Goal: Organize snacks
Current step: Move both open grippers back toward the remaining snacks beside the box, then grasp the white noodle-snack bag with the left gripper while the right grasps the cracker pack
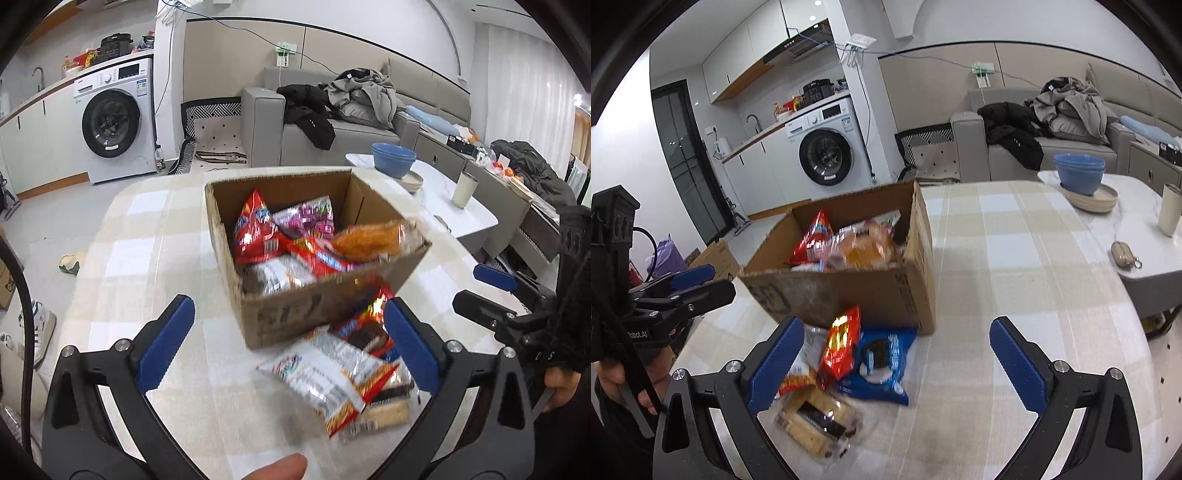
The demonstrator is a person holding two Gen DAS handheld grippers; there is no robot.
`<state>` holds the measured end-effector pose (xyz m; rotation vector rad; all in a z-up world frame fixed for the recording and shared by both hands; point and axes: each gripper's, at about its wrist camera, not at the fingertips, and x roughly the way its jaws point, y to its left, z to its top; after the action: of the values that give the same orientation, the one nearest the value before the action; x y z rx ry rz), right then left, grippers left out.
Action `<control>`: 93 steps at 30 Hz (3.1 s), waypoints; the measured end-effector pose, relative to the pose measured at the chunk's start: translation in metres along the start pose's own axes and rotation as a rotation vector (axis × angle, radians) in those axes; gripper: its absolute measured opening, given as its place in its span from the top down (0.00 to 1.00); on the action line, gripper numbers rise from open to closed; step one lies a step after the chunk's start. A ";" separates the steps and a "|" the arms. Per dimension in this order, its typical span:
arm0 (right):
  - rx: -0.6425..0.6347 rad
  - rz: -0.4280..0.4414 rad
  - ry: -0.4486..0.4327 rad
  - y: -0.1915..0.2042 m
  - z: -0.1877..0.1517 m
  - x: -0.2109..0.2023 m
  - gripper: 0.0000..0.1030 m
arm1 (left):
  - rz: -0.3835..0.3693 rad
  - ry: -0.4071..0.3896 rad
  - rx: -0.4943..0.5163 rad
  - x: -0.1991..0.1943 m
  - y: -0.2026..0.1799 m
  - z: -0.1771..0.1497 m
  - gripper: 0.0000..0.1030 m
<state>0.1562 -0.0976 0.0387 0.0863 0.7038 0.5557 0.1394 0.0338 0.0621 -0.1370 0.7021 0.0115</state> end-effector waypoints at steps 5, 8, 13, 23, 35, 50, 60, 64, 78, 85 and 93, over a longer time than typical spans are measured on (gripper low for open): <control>0.009 -0.001 0.043 0.000 -0.013 0.005 0.01 | -0.007 0.026 -0.005 0.000 0.005 -0.022 0.01; -0.014 -0.019 0.056 0.004 -0.014 0.008 0.01 | -0.012 0.039 -0.006 0.002 0.006 -0.030 0.01; -0.037 -0.029 0.078 0.010 -0.017 0.013 0.01 | -0.002 0.055 0.007 0.006 0.006 -0.036 0.01; -0.114 0.000 0.197 0.033 -0.031 0.031 0.01 | 0.011 0.068 -0.004 0.008 0.010 -0.036 0.01; -0.168 0.045 0.328 0.069 -0.058 0.063 0.01 | 0.027 0.066 -0.022 0.009 0.018 -0.035 0.01; -0.180 -0.056 0.352 0.095 -0.073 0.086 0.01 | 0.040 0.091 -0.031 0.015 0.023 -0.042 0.01; -0.203 -0.042 0.398 0.077 -0.078 0.090 0.01 | 0.040 0.097 -0.027 0.018 0.024 -0.043 0.01; -0.217 -0.043 0.400 0.084 -0.080 0.093 0.01 | 0.039 0.105 -0.022 0.021 0.022 -0.045 0.01; -0.251 -0.091 0.409 0.092 -0.086 0.100 0.01 | -0.031 0.172 -0.048 0.042 0.016 -0.057 0.01; -0.260 -0.085 0.427 0.087 -0.082 0.103 0.01 | -0.127 0.240 -0.120 0.066 0.006 -0.062 0.01; -0.268 -0.077 0.433 0.080 -0.080 0.101 0.01 | -0.103 0.288 -0.161 0.096 -0.007 -0.061 0.01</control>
<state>0.1318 0.0139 -0.0610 -0.3192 1.0409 0.5961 0.1740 0.0155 -0.0447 -0.3340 0.9808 -0.0508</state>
